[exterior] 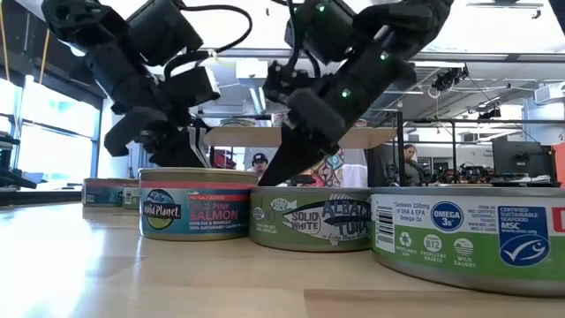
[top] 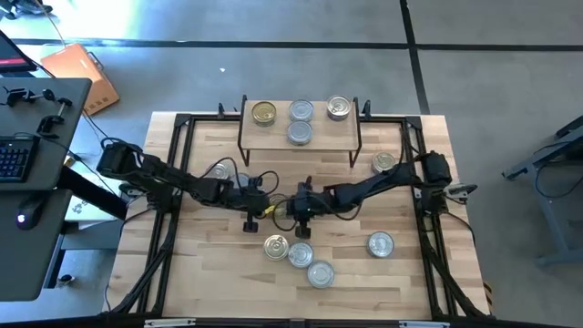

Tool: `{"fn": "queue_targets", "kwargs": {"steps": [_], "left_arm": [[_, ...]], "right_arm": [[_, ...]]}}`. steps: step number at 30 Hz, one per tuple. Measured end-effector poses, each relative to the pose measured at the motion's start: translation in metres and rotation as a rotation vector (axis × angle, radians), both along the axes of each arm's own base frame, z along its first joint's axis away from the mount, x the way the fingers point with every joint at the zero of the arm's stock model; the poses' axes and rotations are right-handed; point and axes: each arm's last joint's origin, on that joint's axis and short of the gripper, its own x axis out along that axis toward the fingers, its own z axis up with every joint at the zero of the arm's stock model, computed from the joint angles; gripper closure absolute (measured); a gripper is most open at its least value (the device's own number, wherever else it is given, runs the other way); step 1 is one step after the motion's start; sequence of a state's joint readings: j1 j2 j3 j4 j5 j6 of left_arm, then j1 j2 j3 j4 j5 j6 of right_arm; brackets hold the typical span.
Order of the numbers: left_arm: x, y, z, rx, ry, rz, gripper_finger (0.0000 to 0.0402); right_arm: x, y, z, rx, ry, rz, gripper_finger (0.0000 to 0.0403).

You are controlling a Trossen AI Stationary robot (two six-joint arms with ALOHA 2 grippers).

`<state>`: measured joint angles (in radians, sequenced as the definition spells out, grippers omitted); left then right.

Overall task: Stack canned seafood by type on shelf
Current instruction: Put the bottom green tuna can on the shelf aligned with the other green tuna can

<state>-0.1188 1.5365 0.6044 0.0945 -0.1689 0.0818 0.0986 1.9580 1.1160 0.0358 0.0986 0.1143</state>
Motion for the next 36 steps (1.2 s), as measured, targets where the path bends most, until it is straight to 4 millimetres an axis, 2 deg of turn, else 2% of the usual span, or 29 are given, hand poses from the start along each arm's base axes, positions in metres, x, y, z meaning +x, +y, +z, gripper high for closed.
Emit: {"fn": "queue_targets", "kwargs": {"steps": [5,9,13,17,23,28,32,36], "left_arm": [[-0.003,-0.006,0.017,-0.009,-0.073,-0.029,0.0402],[-0.006,-0.007,0.028,0.013,-0.121,-0.015,0.0402],[-0.006,-0.008,0.029,0.051,-0.123,-0.015,0.0401],[-0.006,-0.009,0.021,0.096,-0.075,-0.057,0.0380],[0.001,-0.014,-0.001,0.288,-0.005,-0.160,0.0298],[0.006,-0.013,-0.019,0.415,0.047,-0.117,0.0242],[0.008,-0.013,-0.030,0.451,0.077,-0.100,0.0245],[0.009,-0.013,-0.038,0.466,0.104,-0.095,0.0296]], "right_arm": [[-0.002,-0.016,-0.003,-0.072,0.030,-0.149,0.0399],[-0.005,-0.018,0.012,-0.078,0.007,-0.163,0.0399],[-0.007,-0.015,0.015,-0.079,0.013,-0.156,0.0399],[-0.007,-0.012,0.013,-0.060,0.014,-0.155,0.0399],[-0.006,-0.008,0.011,-0.055,0.008,-0.146,0.0399],[-0.004,-0.008,0.012,-0.051,-0.015,-0.145,0.0399],[-0.004,-0.008,0.012,-0.051,-0.017,-0.144,0.0399],[-0.004,-0.008,0.012,-0.051,-0.017,-0.144,0.0399]]}}
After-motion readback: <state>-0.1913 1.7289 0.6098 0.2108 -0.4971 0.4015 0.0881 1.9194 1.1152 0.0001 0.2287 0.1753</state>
